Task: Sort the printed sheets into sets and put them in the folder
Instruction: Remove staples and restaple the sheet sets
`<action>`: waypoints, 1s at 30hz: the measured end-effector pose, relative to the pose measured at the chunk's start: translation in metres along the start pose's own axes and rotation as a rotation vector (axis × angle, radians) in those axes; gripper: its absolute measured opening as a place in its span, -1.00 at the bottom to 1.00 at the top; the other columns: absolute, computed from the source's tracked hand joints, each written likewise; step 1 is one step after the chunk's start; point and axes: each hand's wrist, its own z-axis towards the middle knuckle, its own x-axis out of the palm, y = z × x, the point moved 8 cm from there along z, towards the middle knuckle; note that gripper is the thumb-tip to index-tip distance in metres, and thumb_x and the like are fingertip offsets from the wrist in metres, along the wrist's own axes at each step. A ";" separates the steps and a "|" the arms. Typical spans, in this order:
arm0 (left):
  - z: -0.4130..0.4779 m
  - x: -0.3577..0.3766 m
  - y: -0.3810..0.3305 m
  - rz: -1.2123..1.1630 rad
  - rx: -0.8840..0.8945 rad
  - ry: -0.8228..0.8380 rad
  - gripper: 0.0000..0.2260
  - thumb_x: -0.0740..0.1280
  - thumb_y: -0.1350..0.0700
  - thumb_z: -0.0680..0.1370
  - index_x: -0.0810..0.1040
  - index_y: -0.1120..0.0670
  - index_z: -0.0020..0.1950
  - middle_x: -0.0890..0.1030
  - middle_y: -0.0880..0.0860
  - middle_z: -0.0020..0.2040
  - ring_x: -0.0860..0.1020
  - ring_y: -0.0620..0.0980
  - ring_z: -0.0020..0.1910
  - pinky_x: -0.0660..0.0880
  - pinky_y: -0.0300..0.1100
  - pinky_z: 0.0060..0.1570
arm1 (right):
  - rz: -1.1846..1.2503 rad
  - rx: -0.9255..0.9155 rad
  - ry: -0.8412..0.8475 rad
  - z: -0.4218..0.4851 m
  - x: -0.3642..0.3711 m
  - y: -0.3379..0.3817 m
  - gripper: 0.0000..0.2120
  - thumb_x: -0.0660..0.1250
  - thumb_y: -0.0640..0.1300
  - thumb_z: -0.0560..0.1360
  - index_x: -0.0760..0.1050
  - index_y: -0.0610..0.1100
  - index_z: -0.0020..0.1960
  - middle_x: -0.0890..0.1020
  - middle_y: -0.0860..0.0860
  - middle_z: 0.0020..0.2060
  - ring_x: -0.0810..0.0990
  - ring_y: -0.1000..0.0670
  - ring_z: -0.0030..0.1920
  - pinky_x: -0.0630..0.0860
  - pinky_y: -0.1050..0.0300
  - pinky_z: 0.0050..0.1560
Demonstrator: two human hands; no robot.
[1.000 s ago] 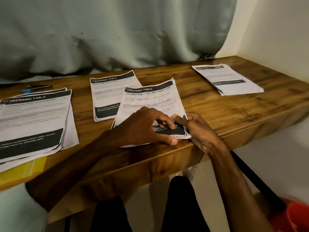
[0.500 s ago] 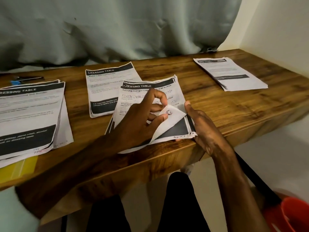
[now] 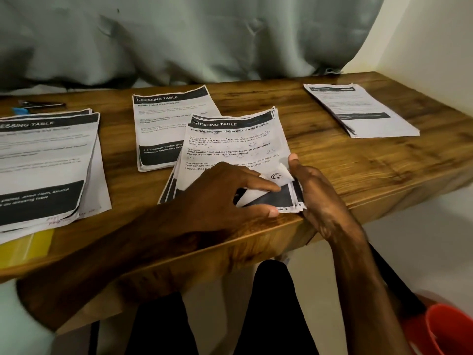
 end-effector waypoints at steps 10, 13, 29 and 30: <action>-0.001 -0.013 -0.009 -0.078 0.035 -0.107 -0.72 0.33 0.08 0.66 0.59 0.01 0.37 0.60 -0.13 0.30 0.53 -0.23 0.28 0.50 -0.49 0.02 | -0.016 0.005 -0.021 0.002 -0.004 -0.004 -0.59 0.12 0.07 0.70 0.67 -0.11 -0.02 0.76 -0.09 -0.12 0.74 0.00 -0.16 0.66 0.18 -0.15; -0.003 -0.012 -0.017 -0.009 0.112 -0.088 -0.70 0.28 0.08 0.67 0.45 -0.04 0.41 0.56 -0.08 0.35 0.54 -0.10 0.29 0.55 -0.28 0.15 | 0.002 0.008 -0.007 0.003 -0.003 -0.004 -0.58 0.12 0.06 0.70 0.66 -0.15 -0.02 0.76 -0.08 -0.16 0.75 0.01 -0.18 0.64 0.23 -0.22; -0.002 0.000 0.001 -0.039 0.025 -0.008 -0.59 0.57 -0.17 0.43 0.69 -0.03 0.20 0.67 -0.11 0.20 0.58 -0.18 0.23 0.53 -0.11 0.23 | -0.121 -0.044 0.008 0.007 -0.005 -0.005 -0.60 0.08 0.08 0.71 0.65 -0.05 0.00 0.76 0.01 -0.15 0.74 0.05 -0.16 0.62 0.26 -0.21; -0.002 -0.002 0.001 -0.083 0.010 -0.014 -0.61 0.58 -0.15 0.42 0.70 -0.03 0.19 0.68 -0.12 0.20 0.58 -0.19 0.24 0.54 -0.10 0.23 | -0.131 -0.043 0.009 0.009 -0.006 -0.006 -0.59 0.08 0.09 0.71 0.66 -0.06 0.01 0.77 -0.01 -0.12 0.75 0.01 -0.12 0.64 0.23 -0.18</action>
